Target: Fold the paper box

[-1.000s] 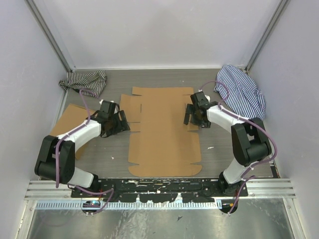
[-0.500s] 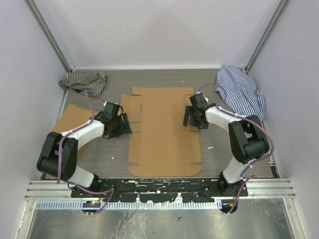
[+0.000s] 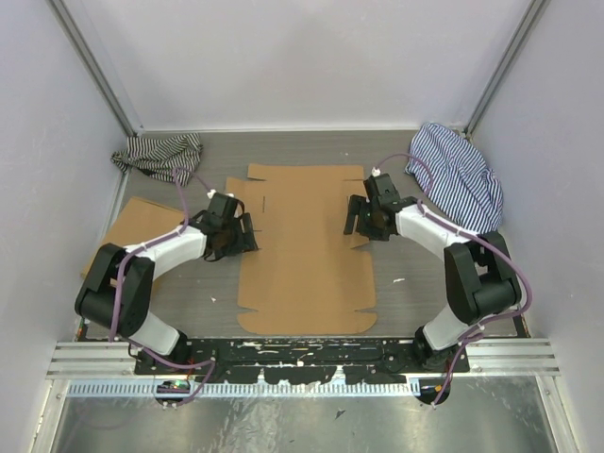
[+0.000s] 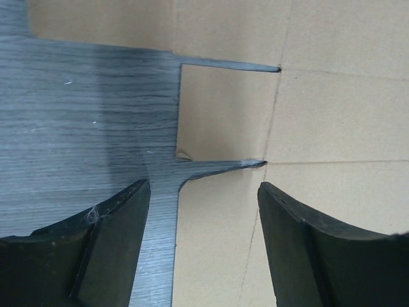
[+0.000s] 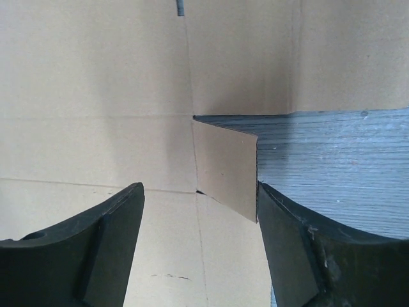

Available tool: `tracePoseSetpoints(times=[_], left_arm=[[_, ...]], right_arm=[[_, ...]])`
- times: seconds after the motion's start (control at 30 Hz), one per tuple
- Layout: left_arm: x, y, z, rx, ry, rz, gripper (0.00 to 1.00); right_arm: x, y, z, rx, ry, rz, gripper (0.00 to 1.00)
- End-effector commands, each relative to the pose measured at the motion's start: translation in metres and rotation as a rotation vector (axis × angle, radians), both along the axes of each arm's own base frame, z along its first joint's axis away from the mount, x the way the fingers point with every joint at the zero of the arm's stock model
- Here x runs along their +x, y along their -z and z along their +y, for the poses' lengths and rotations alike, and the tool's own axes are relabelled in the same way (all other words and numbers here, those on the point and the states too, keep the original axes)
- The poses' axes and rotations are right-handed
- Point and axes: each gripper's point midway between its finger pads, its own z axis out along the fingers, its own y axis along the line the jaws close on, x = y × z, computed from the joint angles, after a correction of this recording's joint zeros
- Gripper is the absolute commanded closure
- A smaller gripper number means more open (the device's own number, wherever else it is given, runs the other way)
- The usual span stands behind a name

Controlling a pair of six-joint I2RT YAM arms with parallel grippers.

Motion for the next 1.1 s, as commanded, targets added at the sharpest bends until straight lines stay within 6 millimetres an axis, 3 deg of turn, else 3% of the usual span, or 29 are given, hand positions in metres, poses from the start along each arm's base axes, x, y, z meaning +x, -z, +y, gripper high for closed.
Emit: tracePoseSetpoints(times=[0.0,0.13,0.27,0.47,0.53,0.57,0.8,0.97,1.07], left_arm=[[-0.029,0.031,-0.003,0.035,0.019,0.127,0.24],[-0.032,0.034,-0.011,0.039,0.035,0.135,0.25],[-0.035,0.035,-0.017,0.043,0.049,0.134,0.25],[-0.032,0.025,-0.017,0.059,0.054,0.117,0.25],[-0.030,0.018,-0.016,0.070,0.054,0.108,0.25],[-0.030,0.015,-0.013,0.082,0.053,0.109,0.25],[-0.024,-0.014,0.003,0.165,0.028,0.071,0.23],[-0.021,-0.025,0.021,0.218,-0.016,-0.004,0.17],[-0.014,-0.029,0.018,0.153,-0.023,-0.051,0.15]], right_arm=[[0.016,-0.033,0.015,0.073,-0.034,-0.098,0.26],[0.017,-0.028,0.019,0.086,-0.045,-0.083,0.30],[0.016,-0.016,0.024,0.083,-0.058,-0.056,0.40],[0.017,-0.001,0.019,-0.027,-0.045,-0.009,0.77],[0.015,0.004,0.011,-0.096,-0.030,0.009,0.93],[0.015,0.005,0.006,-0.131,-0.018,0.011,0.95],[0.010,0.000,-0.029,-0.308,0.023,-0.002,0.99],[0.005,-0.009,-0.030,-0.301,0.006,-0.015,0.99],[0.002,-0.014,-0.026,-0.276,-0.024,-0.025,0.99]])
